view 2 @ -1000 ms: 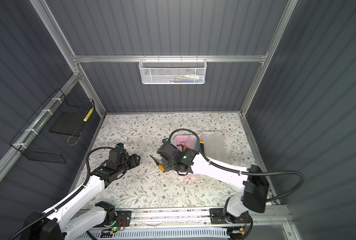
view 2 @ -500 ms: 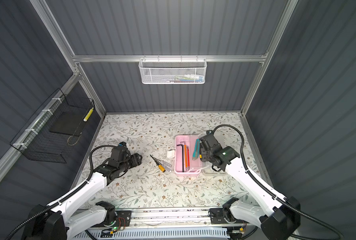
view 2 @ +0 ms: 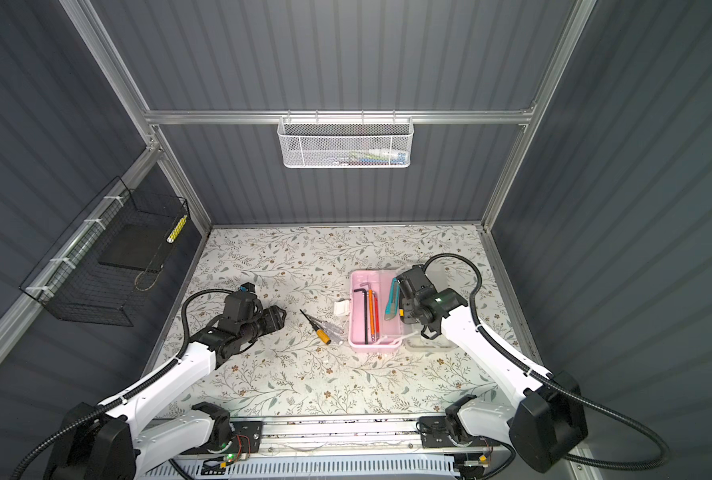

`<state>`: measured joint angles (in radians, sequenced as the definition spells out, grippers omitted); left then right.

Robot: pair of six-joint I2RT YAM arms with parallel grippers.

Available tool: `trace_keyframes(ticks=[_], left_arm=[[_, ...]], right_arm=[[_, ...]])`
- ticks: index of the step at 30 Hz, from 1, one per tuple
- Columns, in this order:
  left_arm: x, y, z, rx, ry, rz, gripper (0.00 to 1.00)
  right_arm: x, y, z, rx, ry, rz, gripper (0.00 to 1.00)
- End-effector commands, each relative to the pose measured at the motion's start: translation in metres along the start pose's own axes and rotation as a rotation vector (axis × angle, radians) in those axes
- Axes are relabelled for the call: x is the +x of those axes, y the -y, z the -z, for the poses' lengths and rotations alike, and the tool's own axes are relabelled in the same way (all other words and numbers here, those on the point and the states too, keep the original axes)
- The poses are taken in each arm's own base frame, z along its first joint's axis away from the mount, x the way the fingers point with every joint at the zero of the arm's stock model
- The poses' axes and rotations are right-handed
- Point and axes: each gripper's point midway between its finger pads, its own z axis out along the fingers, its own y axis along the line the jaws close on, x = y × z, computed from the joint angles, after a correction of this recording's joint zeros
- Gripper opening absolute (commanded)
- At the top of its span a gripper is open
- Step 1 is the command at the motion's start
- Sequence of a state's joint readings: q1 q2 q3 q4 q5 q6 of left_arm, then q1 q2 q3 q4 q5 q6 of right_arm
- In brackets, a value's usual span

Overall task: Pack the tool kit
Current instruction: 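Release the screwdriver in the box and raise the right gripper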

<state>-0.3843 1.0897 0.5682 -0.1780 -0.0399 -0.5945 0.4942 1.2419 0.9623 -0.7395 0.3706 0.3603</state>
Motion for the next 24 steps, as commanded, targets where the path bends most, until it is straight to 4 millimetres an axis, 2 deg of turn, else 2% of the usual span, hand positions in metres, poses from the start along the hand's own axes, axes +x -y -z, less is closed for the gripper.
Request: trace_keyframes(ticks=[1,4,9,13,18,21,24], left_arm=[[-0.007,0.004,0.002,0.019,0.016,-0.007,0.69],[-0.006,0.003,0.003,0.013,0.012,-0.006,0.69],[-0.006,0.002,0.004,0.009,0.014,-0.007,0.69],[-0.006,0.002,0.004,0.008,0.019,-0.001,0.69],[-0.008,0.003,0.003,0.011,0.018,-0.005,0.69],[-0.009,0.005,0.002,0.016,0.017,-0.014,0.69],[-0.010,0.006,0.001,0.019,0.015,-0.016,0.69]], right_arm=[[0.002,0.002,-0.007,0.019,-0.001,-0.021,0.02],[0.004,0.002,-0.010,0.022,-0.010,-0.026,0.11],[0.004,0.002,-0.008,0.014,-0.004,-0.035,0.38],[0.001,0.003,-0.002,0.009,0.005,-0.037,0.49],[-0.009,0.006,0.015,-0.004,0.040,-0.043,0.51],[-0.020,0.010,0.033,-0.009,0.080,-0.042,0.52],[-0.034,0.004,0.055,-0.044,0.139,-0.034,0.52]])
